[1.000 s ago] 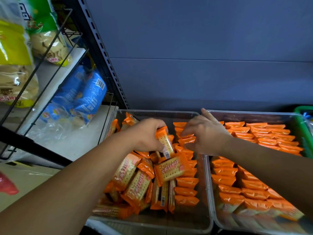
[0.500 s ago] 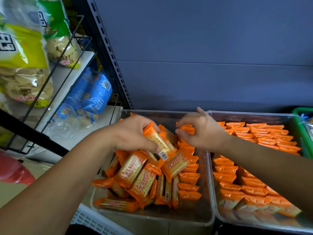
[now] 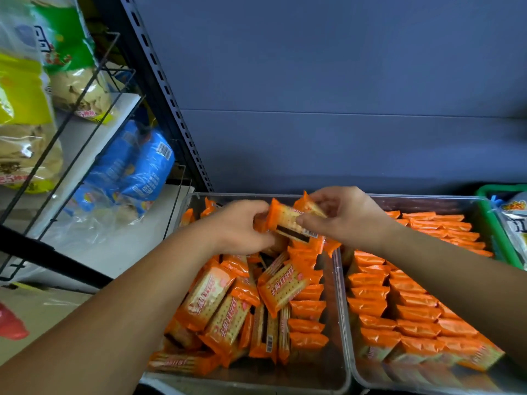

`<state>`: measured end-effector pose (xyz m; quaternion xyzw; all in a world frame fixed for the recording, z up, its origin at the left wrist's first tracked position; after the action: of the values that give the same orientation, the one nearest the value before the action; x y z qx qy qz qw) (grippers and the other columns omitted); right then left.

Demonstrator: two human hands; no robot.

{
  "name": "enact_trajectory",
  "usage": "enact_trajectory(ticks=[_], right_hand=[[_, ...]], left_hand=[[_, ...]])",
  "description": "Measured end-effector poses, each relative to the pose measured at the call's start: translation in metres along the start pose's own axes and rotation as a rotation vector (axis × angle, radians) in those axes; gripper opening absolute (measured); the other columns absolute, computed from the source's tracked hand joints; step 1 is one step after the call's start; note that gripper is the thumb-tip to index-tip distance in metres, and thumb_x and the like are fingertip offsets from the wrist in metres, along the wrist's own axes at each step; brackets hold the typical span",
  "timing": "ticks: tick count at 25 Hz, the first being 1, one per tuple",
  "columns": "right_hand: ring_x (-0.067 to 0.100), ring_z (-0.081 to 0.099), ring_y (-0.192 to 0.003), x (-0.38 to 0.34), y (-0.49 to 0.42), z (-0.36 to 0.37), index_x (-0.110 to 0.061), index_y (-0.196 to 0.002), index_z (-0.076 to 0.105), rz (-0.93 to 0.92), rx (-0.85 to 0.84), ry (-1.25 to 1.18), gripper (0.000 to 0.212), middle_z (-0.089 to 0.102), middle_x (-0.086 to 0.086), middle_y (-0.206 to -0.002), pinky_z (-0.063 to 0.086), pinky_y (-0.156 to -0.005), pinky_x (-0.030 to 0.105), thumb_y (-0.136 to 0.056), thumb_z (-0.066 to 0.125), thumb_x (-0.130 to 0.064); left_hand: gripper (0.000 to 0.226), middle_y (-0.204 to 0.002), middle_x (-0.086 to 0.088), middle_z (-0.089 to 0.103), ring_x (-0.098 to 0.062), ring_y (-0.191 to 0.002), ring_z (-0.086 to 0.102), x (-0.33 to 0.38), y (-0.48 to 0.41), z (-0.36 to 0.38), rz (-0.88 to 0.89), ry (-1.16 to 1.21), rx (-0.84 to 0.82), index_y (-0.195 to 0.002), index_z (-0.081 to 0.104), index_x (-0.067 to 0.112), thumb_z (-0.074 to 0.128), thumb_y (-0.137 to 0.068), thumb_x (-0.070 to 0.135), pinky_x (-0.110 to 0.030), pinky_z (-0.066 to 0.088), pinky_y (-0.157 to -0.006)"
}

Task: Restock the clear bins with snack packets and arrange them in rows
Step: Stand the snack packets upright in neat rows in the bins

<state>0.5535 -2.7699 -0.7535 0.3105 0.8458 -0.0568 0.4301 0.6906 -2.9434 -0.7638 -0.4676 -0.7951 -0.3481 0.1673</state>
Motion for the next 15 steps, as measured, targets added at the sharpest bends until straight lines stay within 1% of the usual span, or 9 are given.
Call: enact_trajectory(ticks=[1, 2, 3, 5, 7, 9, 10, 12, 15], right_hand=[[0.003, 0.067, -0.072, 0.003, -0.003, 0.000, -0.032, -0.089, 0.067, -0.014, 0.068, 0.095, 0.018, 0.068, -0.011, -0.076, 0.054, -0.061, 0.020, -0.087, 0.079, -0.045], [0.006, 0.065, -0.074, 0.005, -0.005, 0.001, -0.031, -0.091, 0.065, -0.024, 0.108, 0.170, 0.018, 0.065, -0.010, -0.079, 0.054, -0.062, 0.023, -0.088, 0.076, -0.045], [0.009, 0.065, -0.080, 0.007, -0.007, 0.004, -0.030, -0.098, 0.065, -0.020, 0.129, 0.228, 0.021, 0.064, -0.009, -0.087, 0.057, -0.068, 0.028, -0.088, 0.073, -0.046], [0.018, 0.064, -0.092, 0.012, -0.012, 0.009, -0.025, -0.112, 0.064, 0.029, 0.139, 0.312, 0.035, 0.059, -0.005, -0.104, 0.059, -0.079, 0.037, -0.088, 0.072, -0.048], [0.018, 0.062, -0.097, 0.017, -0.014, 0.011, -0.023, -0.124, 0.062, 0.073, 0.144, 0.296, 0.046, 0.053, -0.004, -0.112, 0.058, -0.083, 0.036, -0.087, 0.073, -0.049], [0.016, 0.061, -0.100, 0.019, -0.014, 0.009, -0.025, -0.133, 0.060, 0.070, 0.155, 0.227, 0.055, 0.056, -0.004, -0.116, 0.058, -0.084, 0.034, -0.086, 0.075, -0.049], [0.015, 0.061, -0.102, 0.019, -0.012, 0.006, -0.026, -0.135, 0.060, 0.056, 0.165, 0.208, 0.057, 0.058, -0.004, -0.119, 0.059, -0.086, 0.036, -0.086, 0.075, -0.049], [0.015, 0.062, -0.105, 0.020, -0.009, 0.000, -0.028, -0.136, 0.061, 0.029, 0.191, 0.187, 0.056, 0.061, -0.004, -0.121, 0.059, -0.090, 0.039, -0.086, 0.076, -0.047], [0.013, 0.063, -0.106, 0.025, -0.007, -0.005, -0.028, -0.138, 0.060, 0.030, 0.187, 0.132, 0.057, 0.062, -0.005, -0.122, 0.059, -0.090, 0.034, -0.087, 0.078, -0.046]], left_hand=[[0.038, -0.123, 0.009, 0.069, -0.015, -0.110, 0.066, -0.007, -0.012, 0.003, 0.001, -0.182, 0.047, -0.127, 0.066, 0.036, 0.069, -0.090, 0.027, -0.038, 0.059, -0.091], [0.043, -0.130, 0.006, 0.067, -0.019, -0.114, 0.065, -0.012, -0.023, 0.007, 0.009, -0.331, 0.094, -0.131, 0.065, 0.037, 0.064, -0.090, 0.024, -0.041, 0.059, -0.093], [0.044, -0.136, 0.004, 0.065, -0.022, -0.120, 0.063, -0.016, -0.031, 0.014, 0.014, -0.421, 0.118, -0.135, 0.063, 0.037, 0.061, -0.093, 0.025, -0.042, 0.057, -0.096], [0.040, -0.142, 0.002, 0.063, -0.024, -0.128, 0.060, -0.021, -0.043, 0.024, -0.013, -0.468, 0.105, -0.141, 0.060, 0.034, 0.060, -0.101, 0.036, -0.041, 0.054, -0.100], [0.040, -0.134, 0.001, 0.067, -0.023, -0.123, 0.062, -0.020, -0.052, 0.026, -0.061, -0.468, 0.102, -0.138, 0.063, 0.031, 0.059, -0.101, 0.046, -0.038, 0.053, -0.095], [0.047, -0.131, 0.002, 0.067, -0.023, -0.124, 0.060, -0.018, -0.055, 0.030, -0.091, -0.608, 0.062, -0.139, 0.062, 0.030, 0.060, -0.099, 0.054, -0.042, 0.048, -0.100], [0.049, -0.133, 0.002, 0.065, -0.024, -0.128, 0.056, -0.017, -0.054, 0.033, -0.096, -0.716, 0.021, -0.140, 0.062, 0.032, 0.058, -0.098, 0.058, -0.045, 0.043, -0.104], [0.046, -0.131, 0.003, 0.062, -0.023, -0.128, 0.052, -0.016, -0.050, 0.037, -0.081, -0.838, -0.028, -0.132, 0.065, 0.036, 0.054, -0.098, 0.064, -0.047, 0.035, -0.103], [0.048, -0.118, 0.006, 0.065, -0.021, -0.121, 0.054, -0.018, -0.044, 0.034, -0.088, -0.819, -0.087, -0.123, 0.063, 0.037, 0.054, -0.093, 0.073, -0.046, 0.031, -0.101]])
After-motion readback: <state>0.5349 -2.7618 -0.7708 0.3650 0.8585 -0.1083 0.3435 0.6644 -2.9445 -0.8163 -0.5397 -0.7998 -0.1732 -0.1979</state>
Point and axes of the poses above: each hand's wrist, its own y-axis away from the middle knuckle, its own z-axis out of the palm, x = y × z, the point moved 3 cm from there along -y, towards the middle knuckle
